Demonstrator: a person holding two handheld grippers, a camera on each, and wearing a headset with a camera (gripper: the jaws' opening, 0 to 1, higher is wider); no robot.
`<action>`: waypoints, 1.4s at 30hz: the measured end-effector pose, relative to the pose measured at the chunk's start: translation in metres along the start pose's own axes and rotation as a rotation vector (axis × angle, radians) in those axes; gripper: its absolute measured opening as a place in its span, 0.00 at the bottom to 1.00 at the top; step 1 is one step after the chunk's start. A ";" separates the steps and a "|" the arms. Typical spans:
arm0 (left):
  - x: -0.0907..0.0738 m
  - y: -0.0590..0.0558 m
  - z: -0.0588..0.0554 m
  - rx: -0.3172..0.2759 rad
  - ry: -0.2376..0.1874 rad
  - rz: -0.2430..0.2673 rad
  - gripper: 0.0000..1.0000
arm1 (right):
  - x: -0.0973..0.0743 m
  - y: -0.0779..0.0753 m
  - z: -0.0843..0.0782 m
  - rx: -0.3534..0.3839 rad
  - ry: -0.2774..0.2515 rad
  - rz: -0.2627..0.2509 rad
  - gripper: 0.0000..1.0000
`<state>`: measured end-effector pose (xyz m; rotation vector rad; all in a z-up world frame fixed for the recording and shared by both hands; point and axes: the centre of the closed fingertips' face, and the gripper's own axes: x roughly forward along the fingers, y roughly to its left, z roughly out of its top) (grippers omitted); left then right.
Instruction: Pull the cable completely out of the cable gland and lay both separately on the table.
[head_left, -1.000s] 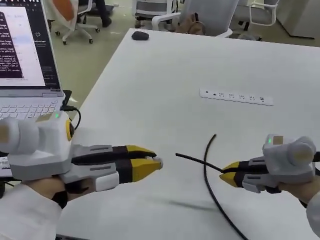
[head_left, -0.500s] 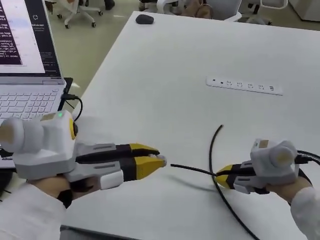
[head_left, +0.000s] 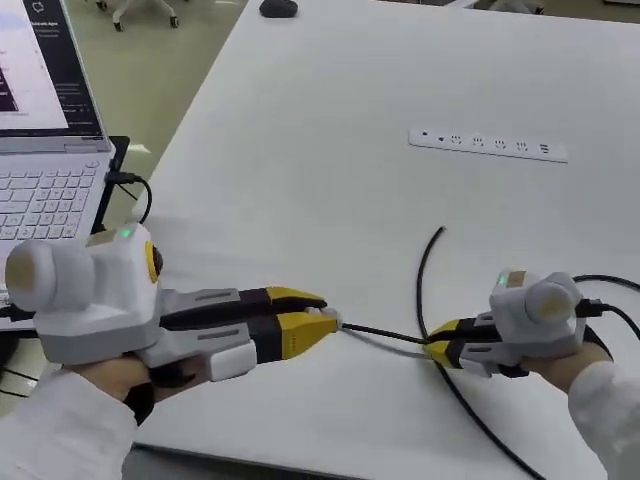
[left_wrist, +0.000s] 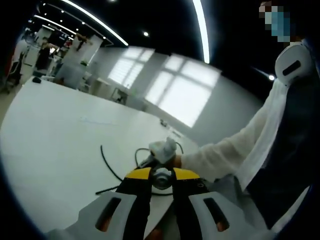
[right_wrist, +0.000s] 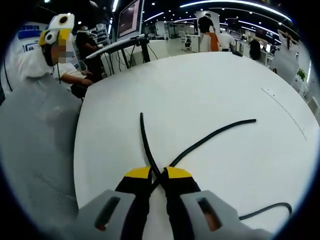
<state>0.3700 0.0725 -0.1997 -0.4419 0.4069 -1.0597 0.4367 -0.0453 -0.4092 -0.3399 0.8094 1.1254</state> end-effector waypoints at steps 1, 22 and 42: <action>0.001 0.000 0.000 -0.003 -0.001 0.001 0.17 | 0.001 0.001 -0.002 -0.001 0.003 0.000 0.09; 0.033 0.032 -0.010 0.069 0.069 0.072 0.17 | -0.029 -0.008 0.021 0.095 -0.156 -0.046 0.23; 0.081 0.166 -0.072 0.175 0.335 0.358 0.17 | -0.111 0.012 0.029 0.262 -0.387 -0.152 0.26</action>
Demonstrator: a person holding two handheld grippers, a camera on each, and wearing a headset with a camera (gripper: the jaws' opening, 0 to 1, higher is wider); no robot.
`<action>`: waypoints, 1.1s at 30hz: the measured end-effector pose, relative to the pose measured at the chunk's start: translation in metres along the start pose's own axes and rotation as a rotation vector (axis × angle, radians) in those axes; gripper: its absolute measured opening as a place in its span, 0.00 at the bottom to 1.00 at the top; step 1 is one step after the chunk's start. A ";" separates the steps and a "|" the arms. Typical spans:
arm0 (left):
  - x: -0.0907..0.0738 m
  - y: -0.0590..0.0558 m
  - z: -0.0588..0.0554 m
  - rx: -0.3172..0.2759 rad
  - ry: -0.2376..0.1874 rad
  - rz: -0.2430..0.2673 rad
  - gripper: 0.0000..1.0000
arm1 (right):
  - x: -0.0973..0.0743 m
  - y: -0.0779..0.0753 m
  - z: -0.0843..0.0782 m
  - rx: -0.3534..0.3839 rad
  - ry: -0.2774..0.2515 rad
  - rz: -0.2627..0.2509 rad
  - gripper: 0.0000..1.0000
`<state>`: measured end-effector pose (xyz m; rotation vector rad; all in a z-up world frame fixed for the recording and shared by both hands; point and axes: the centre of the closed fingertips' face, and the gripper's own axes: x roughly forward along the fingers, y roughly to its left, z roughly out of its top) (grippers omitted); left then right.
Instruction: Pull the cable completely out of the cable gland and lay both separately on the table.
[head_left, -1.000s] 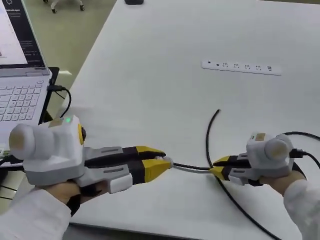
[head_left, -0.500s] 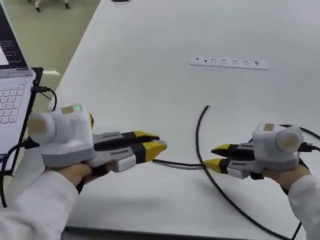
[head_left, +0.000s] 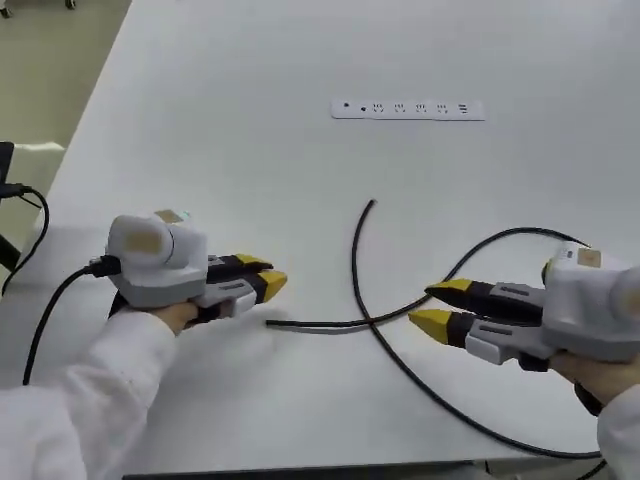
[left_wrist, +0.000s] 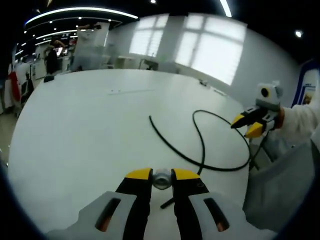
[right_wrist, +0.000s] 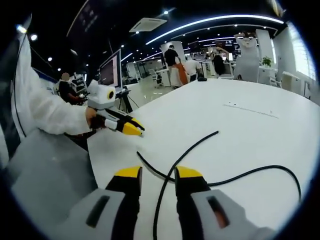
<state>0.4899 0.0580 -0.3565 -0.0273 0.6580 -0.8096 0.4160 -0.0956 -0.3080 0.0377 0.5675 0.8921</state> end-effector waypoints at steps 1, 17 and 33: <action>0.003 0.004 -0.003 0.004 0.006 0.013 0.17 | -0.002 0.001 -0.001 0.007 -0.003 -0.002 0.26; 0.022 0.021 -0.034 -0.066 0.036 0.056 0.17 | 0.003 -0.006 -0.017 0.142 -0.038 -0.078 0.24; 0.025 0.027 -0.034 -0.082 -0.006 0.080 0.17 | -0.002 0.000 -0.017 0.140 -0.029 -0.070 0.23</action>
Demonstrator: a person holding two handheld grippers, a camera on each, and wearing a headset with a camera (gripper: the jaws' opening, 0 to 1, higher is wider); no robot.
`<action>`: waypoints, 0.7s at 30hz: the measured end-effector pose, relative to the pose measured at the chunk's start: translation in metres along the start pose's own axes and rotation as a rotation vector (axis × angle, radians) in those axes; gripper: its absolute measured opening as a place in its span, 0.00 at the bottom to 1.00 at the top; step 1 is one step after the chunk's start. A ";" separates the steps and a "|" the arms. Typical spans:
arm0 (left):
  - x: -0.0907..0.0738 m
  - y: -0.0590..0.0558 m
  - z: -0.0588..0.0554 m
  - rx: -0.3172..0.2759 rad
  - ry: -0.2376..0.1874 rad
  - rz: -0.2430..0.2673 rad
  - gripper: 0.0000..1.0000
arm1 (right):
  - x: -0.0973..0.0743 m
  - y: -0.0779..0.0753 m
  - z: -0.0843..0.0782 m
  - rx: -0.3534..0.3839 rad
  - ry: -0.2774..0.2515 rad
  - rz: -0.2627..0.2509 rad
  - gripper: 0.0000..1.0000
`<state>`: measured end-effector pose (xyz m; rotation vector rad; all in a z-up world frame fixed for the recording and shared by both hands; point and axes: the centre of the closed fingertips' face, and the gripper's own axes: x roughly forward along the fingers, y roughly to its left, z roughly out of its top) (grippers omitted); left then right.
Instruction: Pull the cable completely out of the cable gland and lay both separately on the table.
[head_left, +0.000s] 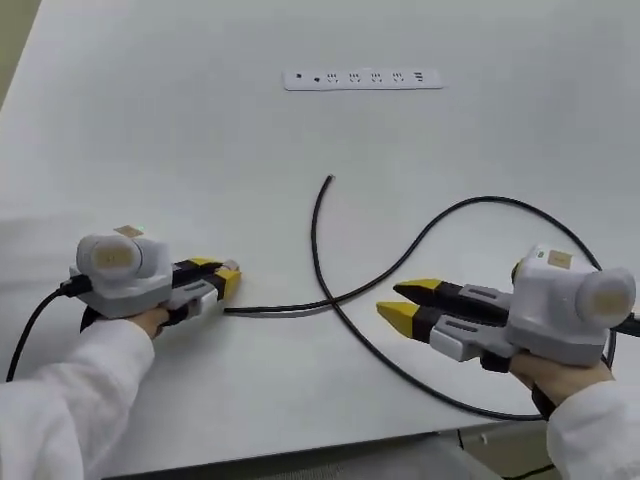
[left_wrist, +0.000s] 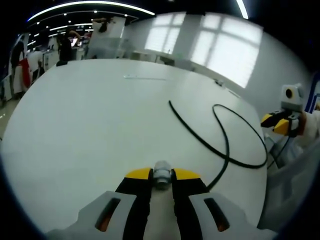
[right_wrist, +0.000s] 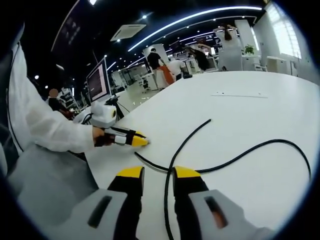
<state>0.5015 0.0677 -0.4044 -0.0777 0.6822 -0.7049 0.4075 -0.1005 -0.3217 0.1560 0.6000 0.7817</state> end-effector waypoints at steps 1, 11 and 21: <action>0.000 0.000 0.000 0.001 0.000 0.001 0.17 | -0.001 0.001 0.000 0.002 0.000 -0.001 0.23; -0.014 0.000 0.010 -0.024 -0.015 0.022 0.30 | -0.006 0.004 -0.001 0.022 0.028 0.010 0.31; -0.054 -0.015 0.031 -0.026 -0.066 0.003 0.58 | -0.016 0.016 0.017 -0.033 0.023 0.020 0.45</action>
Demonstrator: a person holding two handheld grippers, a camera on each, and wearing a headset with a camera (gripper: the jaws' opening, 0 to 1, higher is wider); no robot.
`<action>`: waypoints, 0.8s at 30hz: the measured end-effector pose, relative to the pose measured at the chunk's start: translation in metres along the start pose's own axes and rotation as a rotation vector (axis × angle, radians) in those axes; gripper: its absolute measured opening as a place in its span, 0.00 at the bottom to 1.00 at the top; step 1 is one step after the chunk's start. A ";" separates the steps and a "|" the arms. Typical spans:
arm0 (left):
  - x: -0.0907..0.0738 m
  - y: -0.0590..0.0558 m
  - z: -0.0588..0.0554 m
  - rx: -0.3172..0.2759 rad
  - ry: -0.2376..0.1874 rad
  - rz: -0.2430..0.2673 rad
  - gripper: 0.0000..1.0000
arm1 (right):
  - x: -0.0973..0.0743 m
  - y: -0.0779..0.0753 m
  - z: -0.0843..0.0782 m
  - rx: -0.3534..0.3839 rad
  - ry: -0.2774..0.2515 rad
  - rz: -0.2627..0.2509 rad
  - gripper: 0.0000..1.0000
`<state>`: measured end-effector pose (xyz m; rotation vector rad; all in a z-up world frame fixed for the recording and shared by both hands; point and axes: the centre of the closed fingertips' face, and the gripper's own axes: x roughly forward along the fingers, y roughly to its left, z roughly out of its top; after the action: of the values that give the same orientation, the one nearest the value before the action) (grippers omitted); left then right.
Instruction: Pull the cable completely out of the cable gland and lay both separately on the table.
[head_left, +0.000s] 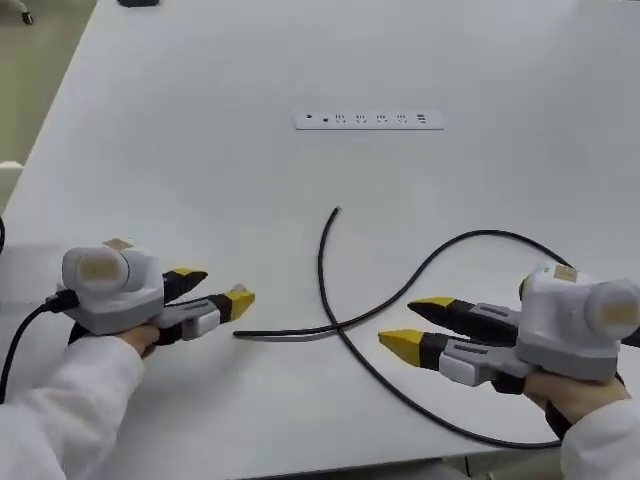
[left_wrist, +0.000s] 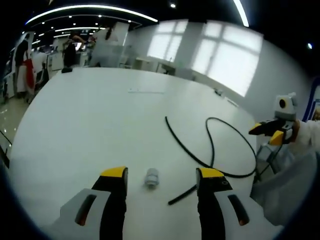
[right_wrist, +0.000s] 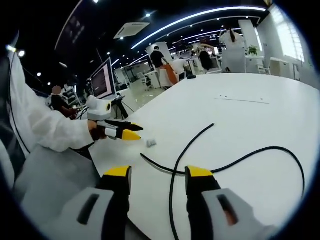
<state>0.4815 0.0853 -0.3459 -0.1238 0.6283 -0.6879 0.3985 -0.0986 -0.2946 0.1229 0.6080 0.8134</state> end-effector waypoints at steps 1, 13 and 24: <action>-0.008 -0.005 0.005 0.000 -0.012 -0.009 0.60 | -0.004 0.002 0.001 -0.009 0.003 0.003 0.47; -0.105 -0.048 0.047 0.018 -0.056 -0.060 0.75 | -0.063 0.000 -0.015 -0.077 0.121 -0.076 0.62; -0.165 -0.075 0.047 0.017 -0.064 -0.049 0.84 | -0.099 0.015 0.004 -0.002 0.073 -0.084 0.76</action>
<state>0.3685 0.1259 -0.2022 -0.1451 0.5594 -0.7338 0.3388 -0.1583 -0.2413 0.0655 0.6765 0.7397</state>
